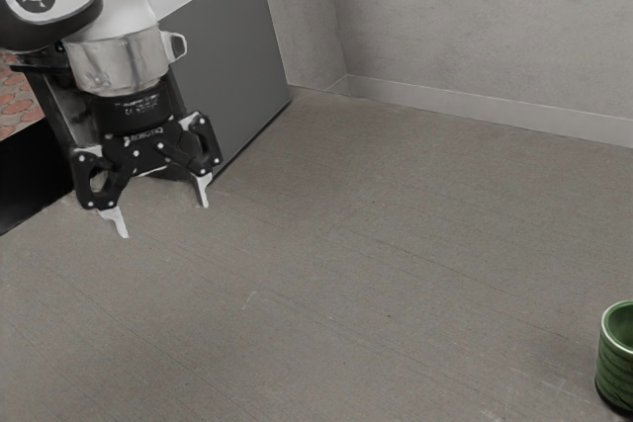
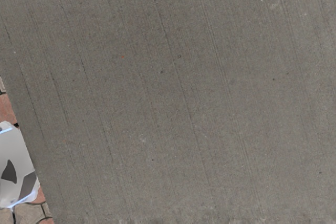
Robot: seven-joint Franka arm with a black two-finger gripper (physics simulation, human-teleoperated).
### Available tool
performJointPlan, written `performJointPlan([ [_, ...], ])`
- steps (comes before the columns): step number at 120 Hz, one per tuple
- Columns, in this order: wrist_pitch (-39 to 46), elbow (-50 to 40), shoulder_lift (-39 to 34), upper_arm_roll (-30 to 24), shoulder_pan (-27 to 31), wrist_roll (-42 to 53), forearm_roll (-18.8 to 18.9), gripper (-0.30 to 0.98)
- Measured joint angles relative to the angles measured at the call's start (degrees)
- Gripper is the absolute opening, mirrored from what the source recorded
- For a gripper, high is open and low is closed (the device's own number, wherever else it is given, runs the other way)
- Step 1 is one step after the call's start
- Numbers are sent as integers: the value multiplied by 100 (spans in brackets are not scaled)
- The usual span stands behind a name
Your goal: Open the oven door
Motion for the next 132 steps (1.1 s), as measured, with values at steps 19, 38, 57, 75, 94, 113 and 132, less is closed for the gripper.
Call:
performJointPlan([
  [19,329,277,145,80,-232,-1297,53,69],
  [38,852,2750,1966,215,497,-2206,1008,69],
  [57,1914,3040,2513,-791,1762,-2639,1359,69],
  [75,3144,3082,2862,-819,2106,-2880,1466,69],
  [94,4166,3084,3214,-666,2486,-3069,1491,69],
  [113,4817,3084,3433,-652,2870,-3145,1492,69],
  [132,5163,3084,3555,-658,3100,-3148,1490,69],
])
